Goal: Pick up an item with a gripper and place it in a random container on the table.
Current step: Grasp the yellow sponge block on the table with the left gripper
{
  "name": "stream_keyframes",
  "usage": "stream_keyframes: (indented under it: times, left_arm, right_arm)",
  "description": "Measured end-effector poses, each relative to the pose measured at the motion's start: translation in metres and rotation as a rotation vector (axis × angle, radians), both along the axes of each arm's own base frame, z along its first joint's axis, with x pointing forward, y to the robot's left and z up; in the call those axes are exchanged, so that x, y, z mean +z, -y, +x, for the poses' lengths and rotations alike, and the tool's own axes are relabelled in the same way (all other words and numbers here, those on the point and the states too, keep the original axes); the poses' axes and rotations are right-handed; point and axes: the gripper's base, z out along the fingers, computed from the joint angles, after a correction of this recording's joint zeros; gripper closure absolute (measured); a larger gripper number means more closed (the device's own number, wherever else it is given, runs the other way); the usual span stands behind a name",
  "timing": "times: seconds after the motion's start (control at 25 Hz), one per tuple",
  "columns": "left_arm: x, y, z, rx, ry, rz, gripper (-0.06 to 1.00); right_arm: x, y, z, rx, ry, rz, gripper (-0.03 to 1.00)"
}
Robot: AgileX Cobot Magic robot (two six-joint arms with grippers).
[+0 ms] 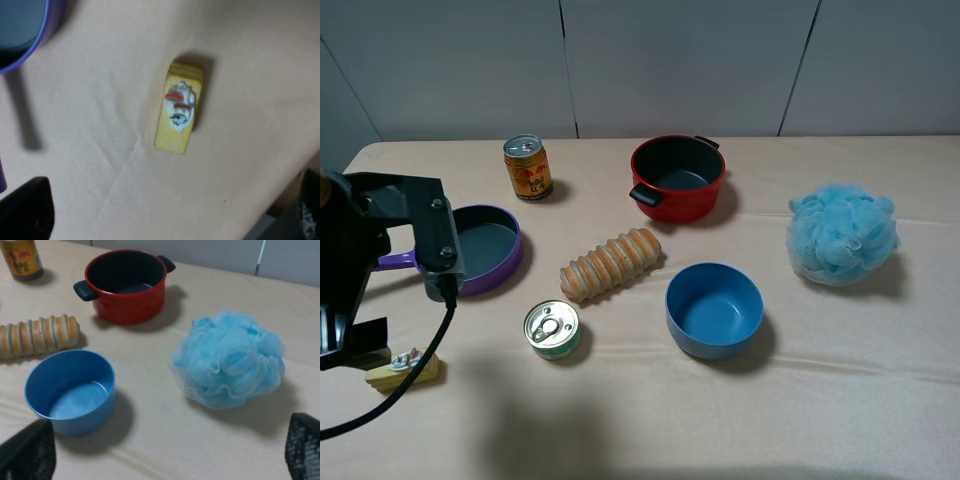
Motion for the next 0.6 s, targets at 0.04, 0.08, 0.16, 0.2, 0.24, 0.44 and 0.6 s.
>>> stream_keyframes:
  times: [0.04, 0.08, 0.16, 0.2, 0.24, 0.44, 0.6]
  left_arm:
    - [-0.001, 0.000, 0.001, -0.002, -0.002, 0.005, -0.04]
    - [-0.003, 0.001, 0.002, -0.005, -0.003, 0.009, -0.04]
    - [-0.005, 0.001, 0.004, -0.017, 0.016, 0.007, -0.04]
    - [-0.007, 0.001, 0.005, -0.027, 0.031, 0.005, -0.04]
    - [-0.009, 0.001, 0.005, -0.035, 0.041, 0.003, -0.04]
    - [-0.022, 0.002, 0.007, -0.057, 0.048, 0.002, -0.04]
    - [-0.038, 0.007, 0.014, -0.066, 0.014, 0.016, -0.04]
  right_arm:
    - [0.000, 0.000, 0.000, 0.000, 0.000, 0.000, 0.27]
    - [0.000, 0.000, 0.000, 0.000, 0.000, 0.000, 0.27]
    - [0.000, 0.000, 0.000, 0.000, 0.000, 0.000, 0.27]
    - [0.000, 0.000, 0.000, 0.000, 0.000, 0.000, 0.27]
    - [0.000, 0.000, 0.000, 0.000, 0.000, 0.000, 0.27]
    - [0.000, 0.000, 0.000, 0.000, 0.000, 0.000, 0.27]
    - [0.000, 0.000, 0.000, 0.000, 0.000, 0.000, 0.27]
